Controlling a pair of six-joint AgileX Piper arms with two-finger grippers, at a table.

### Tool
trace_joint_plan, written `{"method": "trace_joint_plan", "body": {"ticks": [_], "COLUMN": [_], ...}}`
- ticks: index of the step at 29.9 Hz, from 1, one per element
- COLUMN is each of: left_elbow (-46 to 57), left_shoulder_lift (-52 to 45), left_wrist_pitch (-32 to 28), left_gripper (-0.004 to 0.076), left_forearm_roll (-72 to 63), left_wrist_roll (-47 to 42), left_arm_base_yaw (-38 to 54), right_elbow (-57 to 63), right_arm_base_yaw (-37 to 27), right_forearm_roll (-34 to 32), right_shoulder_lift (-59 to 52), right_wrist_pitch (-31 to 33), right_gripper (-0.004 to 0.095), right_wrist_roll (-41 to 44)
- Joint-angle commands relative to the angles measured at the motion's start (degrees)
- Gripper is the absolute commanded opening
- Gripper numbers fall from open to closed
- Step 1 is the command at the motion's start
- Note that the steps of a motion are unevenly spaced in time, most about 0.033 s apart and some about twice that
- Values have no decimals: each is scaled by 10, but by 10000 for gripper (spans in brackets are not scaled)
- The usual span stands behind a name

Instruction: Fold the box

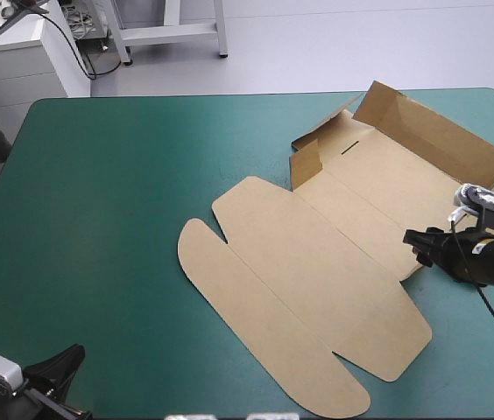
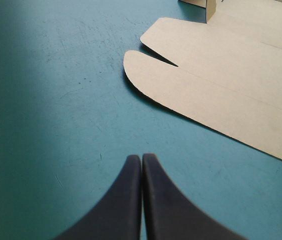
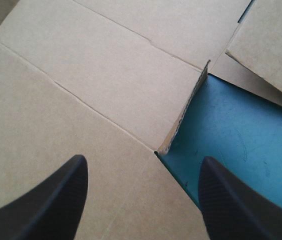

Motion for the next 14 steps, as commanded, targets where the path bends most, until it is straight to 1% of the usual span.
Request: {"method": "trace_joint_plan", "body": {"ticks": [1,9,14], "left_elbow": [-13,-13,-13], "left_shoulder_lift": [0,0,0], "left_wrist_pitch": [-42,-42,-42], "left_gripper": [-8,-8,-8], "left_forearm_roll": [-6,-6,-6], "left_wrist_roll": [1,1,1], "left_arm_base_yaw": [-3,-3,-3], "right_elbow": [-29,-29,-29], "right_arm_base_yaw": [-1,-1,-1], "right_forearm_roll": [3,-20,-26], "right_shoulder_lift": [45,148,191], "right_wrist_pitch": [-27,-37,-74], "right_gripper": [535,532,523], "right_wrist_roll": [20,58,63]}}
